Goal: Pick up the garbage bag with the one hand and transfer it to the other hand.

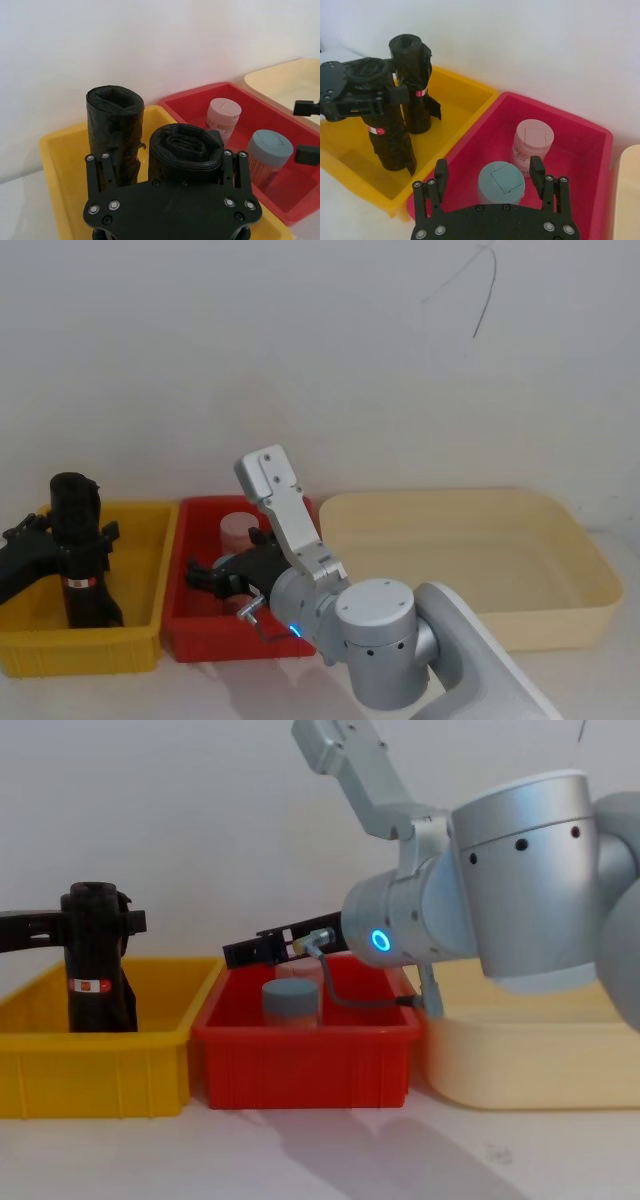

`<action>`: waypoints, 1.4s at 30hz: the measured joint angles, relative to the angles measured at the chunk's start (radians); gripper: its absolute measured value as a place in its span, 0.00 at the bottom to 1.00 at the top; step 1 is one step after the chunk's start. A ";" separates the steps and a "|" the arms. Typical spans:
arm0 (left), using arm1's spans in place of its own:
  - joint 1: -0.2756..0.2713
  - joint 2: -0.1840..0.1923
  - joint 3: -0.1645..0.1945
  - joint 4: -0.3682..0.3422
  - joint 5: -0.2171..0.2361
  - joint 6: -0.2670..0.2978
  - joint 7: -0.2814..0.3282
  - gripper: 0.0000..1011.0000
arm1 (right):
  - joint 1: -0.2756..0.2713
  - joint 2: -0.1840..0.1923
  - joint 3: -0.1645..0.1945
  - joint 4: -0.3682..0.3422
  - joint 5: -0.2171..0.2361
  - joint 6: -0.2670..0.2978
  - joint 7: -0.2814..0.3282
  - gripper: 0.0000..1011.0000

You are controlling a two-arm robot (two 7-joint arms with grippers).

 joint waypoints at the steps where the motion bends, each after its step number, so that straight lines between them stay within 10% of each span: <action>1: 0.000 0.000 0.000 0.000 0.000 0.000 0.000 0.99 | 0.003 -0.001 -0.001 0.006 -0.002 -0.001 0.000 0.99; 42: -0.003 -0.001 0.001 0.004 0.000 0.000 -0.001 0.99 | 0.098 0.010 -0.005 0.204 -0.059 -0.010 0.067 0.99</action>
